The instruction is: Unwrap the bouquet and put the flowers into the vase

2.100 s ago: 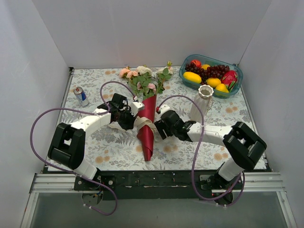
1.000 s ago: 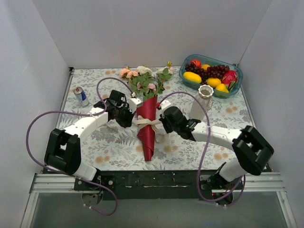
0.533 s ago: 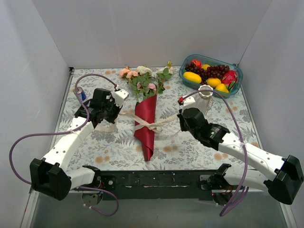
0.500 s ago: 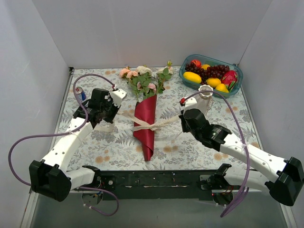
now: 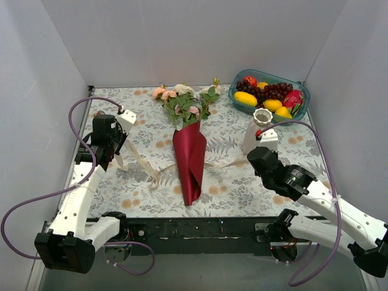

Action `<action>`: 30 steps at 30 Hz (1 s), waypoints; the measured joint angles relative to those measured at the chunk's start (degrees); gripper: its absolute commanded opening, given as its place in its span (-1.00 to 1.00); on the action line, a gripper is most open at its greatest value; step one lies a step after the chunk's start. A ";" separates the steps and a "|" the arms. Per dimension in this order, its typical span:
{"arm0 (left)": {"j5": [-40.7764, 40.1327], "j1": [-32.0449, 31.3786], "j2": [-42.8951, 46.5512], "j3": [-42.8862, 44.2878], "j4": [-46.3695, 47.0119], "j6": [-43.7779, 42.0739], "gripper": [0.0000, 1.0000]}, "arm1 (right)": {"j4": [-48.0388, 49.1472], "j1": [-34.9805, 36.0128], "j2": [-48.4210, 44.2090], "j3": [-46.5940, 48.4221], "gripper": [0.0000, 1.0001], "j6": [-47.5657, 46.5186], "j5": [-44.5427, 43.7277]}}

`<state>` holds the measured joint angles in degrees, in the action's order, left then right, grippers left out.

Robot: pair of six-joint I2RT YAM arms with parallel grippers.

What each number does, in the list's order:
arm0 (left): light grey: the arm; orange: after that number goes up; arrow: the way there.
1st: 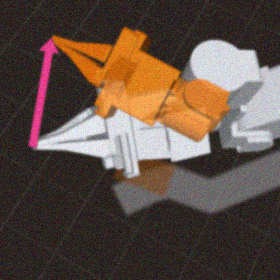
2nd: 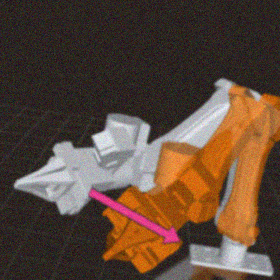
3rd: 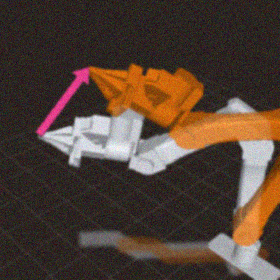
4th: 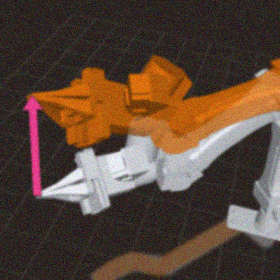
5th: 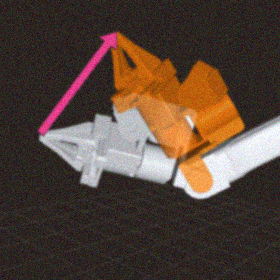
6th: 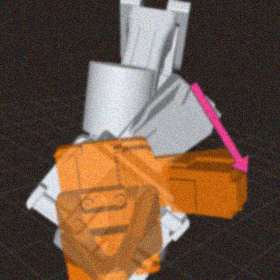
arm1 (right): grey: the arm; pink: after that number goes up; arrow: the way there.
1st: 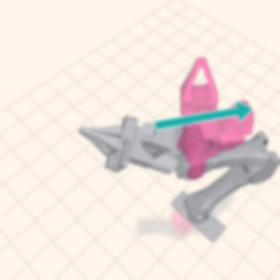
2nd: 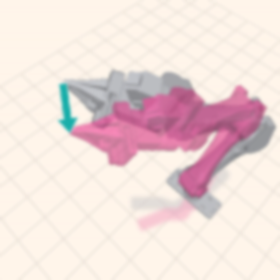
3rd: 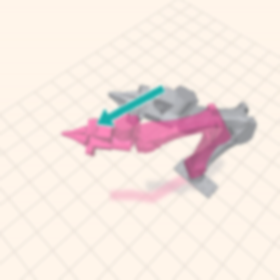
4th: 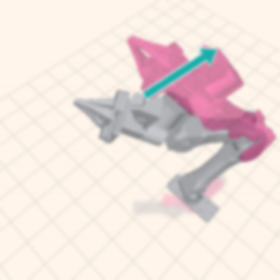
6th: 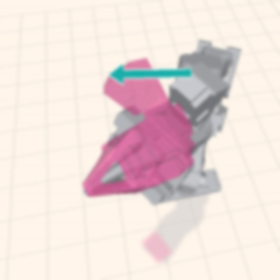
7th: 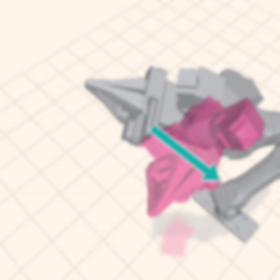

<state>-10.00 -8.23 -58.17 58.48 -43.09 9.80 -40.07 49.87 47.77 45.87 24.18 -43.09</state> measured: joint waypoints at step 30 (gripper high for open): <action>36.28 12.02 -10.51 24.50 -10.51 0.87 0.96 | -21.90 0.26 8.50 20.04 0.67 9.75 -13.14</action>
<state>26.28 3.79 -68.69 82.98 -53.60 10.68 -61.98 50.13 56.27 65.91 33.93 -56.23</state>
